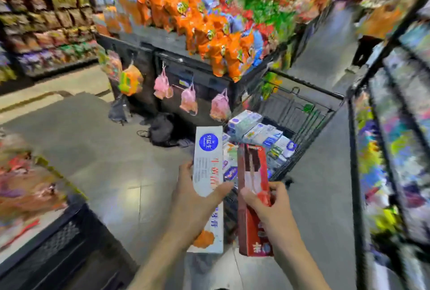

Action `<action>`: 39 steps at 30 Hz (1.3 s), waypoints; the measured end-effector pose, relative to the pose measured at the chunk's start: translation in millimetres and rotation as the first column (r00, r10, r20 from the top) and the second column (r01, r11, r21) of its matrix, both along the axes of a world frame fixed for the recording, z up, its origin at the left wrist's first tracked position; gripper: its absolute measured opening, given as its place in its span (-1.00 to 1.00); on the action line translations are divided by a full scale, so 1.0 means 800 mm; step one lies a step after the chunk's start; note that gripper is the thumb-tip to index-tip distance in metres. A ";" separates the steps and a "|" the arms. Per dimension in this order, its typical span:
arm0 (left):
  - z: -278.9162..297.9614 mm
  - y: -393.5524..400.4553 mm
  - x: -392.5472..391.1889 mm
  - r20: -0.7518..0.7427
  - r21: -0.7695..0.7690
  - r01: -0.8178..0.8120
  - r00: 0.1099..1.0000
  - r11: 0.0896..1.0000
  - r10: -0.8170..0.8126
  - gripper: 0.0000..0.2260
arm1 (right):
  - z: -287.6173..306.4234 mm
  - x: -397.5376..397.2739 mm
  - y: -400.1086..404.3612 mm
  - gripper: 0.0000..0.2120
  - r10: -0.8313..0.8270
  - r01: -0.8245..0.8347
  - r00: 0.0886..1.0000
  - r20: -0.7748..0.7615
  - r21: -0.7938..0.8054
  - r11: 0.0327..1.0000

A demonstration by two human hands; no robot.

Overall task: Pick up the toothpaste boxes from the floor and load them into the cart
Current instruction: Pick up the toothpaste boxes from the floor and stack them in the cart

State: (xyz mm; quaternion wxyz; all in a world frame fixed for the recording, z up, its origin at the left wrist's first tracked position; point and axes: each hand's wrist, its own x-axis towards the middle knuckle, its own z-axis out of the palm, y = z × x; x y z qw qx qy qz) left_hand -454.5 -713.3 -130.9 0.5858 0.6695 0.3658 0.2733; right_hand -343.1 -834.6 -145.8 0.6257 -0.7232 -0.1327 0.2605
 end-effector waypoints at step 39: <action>-0.146 0.395 0.554 -0.426 0.110 0.601 0.748 0.792 -0.508 -0.72 | -0.117 0.400 0.325 -0.49 -0.687 0.670 0.725 -0.051 -0.180 0.720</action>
